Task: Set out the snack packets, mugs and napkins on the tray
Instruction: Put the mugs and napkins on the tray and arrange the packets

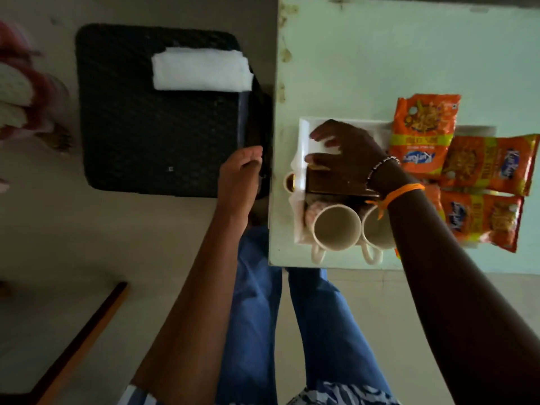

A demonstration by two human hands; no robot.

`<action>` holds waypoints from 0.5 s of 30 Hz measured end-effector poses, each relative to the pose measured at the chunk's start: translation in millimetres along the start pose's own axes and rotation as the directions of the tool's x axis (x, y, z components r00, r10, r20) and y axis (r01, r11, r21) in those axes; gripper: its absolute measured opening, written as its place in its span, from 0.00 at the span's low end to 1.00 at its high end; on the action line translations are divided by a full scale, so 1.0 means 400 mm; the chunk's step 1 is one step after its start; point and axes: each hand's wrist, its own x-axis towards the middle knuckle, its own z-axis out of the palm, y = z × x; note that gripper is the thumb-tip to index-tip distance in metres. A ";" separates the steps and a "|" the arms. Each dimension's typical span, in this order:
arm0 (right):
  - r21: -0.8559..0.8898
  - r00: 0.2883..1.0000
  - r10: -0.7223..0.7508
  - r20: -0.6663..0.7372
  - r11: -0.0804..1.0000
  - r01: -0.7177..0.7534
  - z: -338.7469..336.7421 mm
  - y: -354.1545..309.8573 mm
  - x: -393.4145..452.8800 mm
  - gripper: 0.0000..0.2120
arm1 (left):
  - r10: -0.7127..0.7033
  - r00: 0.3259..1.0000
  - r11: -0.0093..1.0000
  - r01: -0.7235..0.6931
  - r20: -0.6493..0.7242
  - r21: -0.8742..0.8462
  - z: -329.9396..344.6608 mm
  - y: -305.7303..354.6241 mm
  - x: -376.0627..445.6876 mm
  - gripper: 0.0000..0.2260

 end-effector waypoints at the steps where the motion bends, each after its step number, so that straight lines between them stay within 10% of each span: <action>1: 0.080 1.000 0.007 0.005 0.997 -0.008 0.021 -0.039 0.025 0.18 | -0.006 1.000 1.000 0.006 -0.022 -0.022 -0.027 0.008 0.021 0.13; 15: 0.584 0.908 0.417 -0.044 0.748 -0.315 0.179 -0.198 0.374 0.15 | -0.087 0.994 0.988 0.079 -0.059 -0.131 -0.212 0.044 0.217 0.13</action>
